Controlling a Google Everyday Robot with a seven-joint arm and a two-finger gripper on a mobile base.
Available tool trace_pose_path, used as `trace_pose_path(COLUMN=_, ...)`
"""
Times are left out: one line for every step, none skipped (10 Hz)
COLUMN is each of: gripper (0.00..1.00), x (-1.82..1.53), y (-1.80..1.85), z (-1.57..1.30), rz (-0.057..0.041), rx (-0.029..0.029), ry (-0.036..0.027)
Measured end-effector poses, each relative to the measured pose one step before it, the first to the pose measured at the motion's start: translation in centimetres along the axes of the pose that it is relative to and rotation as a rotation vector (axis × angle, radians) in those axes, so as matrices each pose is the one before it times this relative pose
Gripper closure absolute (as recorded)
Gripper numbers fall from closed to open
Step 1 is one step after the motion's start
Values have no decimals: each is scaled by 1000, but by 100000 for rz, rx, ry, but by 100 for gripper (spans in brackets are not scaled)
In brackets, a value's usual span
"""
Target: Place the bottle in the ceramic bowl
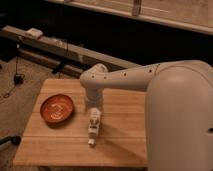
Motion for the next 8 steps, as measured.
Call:
trace_pose_path(gripper=35, x=-67, y=-46, z=615, rz=219, rx=-277, ry=793)
trace_pose_path(gripper=35, x=-65, y=13, z=605, rz=83, rx=3, ry=690)
trace_pose_path(gripper=35, x=-42, y=151, z=609, rz=-140, rx=-129, ry=568)
trace_pose_path(gripper=35, x=-31, y=134, z=462, rz=-174, rx=-72, ry=405)
trace_pose_path(gripper=35, x=-107, y=-67, z=822, rz=351, rx=-201, ry=708)
trace_pose_path(gripper=35, x=-33, y=-190, z=487, rz=505, rx=142, ry=510)
trace_pose_path(gripper=35, x=-40, y=-147, z=424, rz=519, rx=125, ry=428)
trace_pose_path(gripper=35, x=-68, y=-185, z=597, rz=737, rx=266, ry=661)
